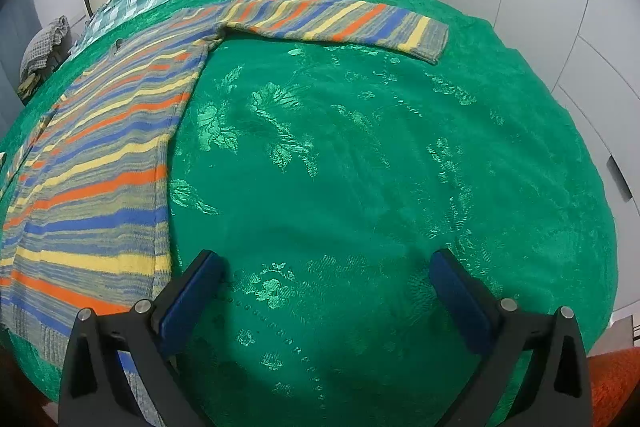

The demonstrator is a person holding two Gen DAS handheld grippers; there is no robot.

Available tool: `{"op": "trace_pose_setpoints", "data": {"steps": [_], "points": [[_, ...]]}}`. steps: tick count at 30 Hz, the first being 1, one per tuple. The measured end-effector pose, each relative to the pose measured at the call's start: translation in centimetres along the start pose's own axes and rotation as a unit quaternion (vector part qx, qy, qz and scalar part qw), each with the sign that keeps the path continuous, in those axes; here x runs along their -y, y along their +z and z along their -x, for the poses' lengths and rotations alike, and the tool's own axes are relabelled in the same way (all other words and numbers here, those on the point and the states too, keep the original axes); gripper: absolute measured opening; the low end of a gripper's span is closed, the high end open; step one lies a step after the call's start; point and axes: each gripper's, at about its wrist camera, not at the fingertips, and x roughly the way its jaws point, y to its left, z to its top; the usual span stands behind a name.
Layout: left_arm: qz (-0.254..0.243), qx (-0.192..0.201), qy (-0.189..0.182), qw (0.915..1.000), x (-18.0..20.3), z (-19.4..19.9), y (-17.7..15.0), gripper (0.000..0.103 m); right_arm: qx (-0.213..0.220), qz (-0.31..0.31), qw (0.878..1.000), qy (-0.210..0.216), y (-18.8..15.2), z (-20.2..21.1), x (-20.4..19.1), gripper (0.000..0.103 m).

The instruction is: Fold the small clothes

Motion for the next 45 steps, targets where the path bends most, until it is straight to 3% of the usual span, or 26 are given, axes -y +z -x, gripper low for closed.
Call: {"op": "trace_pose_setpoints", "data": {"steps": [45], "points": [[-0.014, 0.004, 0.008, 0.9999, 0.22, 0.02, -0.09, 0.103, 0.005, 0.007, 1.0, -0.012, 0.32, -0.13, 0.06, 0.103]]}}
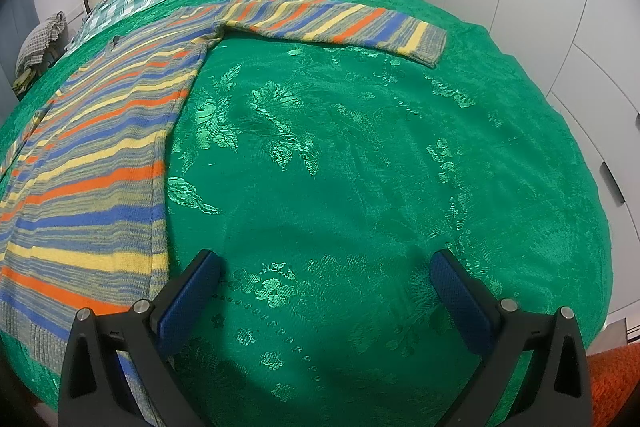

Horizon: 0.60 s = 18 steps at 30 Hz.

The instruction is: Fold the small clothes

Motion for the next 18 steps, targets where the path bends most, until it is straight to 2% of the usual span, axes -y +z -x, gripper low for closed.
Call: {"op": "trace_pose_setpoints", "data": {"steps": [18], "points": [[-0.001, 0.0, 0.0, 1.0, 0.02, -0.02, -0.03, 0.103, 0.002, 0.001, 1.0, -0.001, 0.07, -0.05, 0.07, 0.103]]}}
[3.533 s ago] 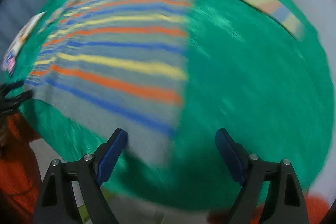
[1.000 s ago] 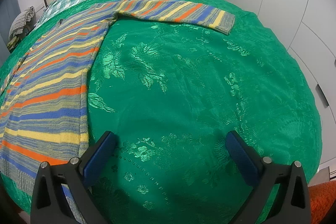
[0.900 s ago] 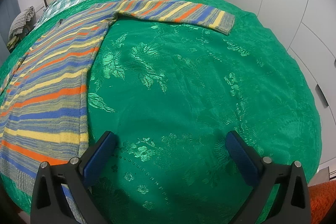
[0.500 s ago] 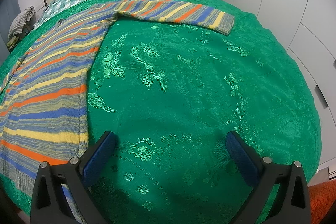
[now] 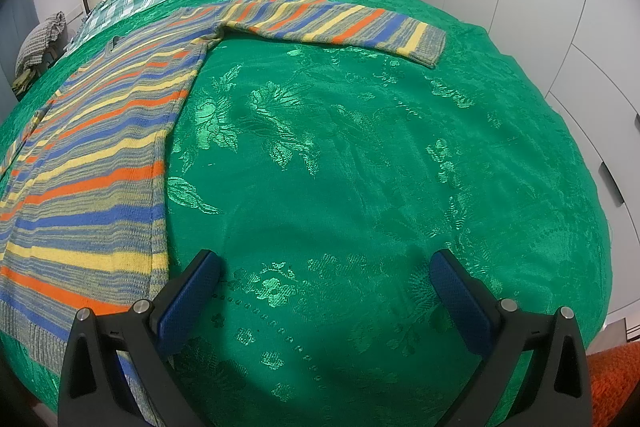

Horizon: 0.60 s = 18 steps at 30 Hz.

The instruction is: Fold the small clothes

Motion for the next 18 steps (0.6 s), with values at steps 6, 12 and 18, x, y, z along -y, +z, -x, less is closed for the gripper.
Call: {"op": "trace_pose_setpoints", "data": {"steps": [6, 12, 18], "points": [[0.0, 0.0, 0.0, 1.0, 0.0, 0.0, 0.01, 0.103, 0.001, -0.001, 1.0, -0.001, 0.05, 0.07, -0.03, 0.103], [0.0, 0.0, 0.0, 1.0, 0.01, 0.0, 0.01, 0.103, 0.002, -0.001, 1.0, -0.002, 0.07, 0.06, -0.01, 0.103], [-0.001, 0.0, 0.0, 1.0, 0.01, -0.01, 0.01, 0.103, 0.002, 0.0, 1.0, -0.002, -0.03, 0.1, -0.1, 0.103]]}}
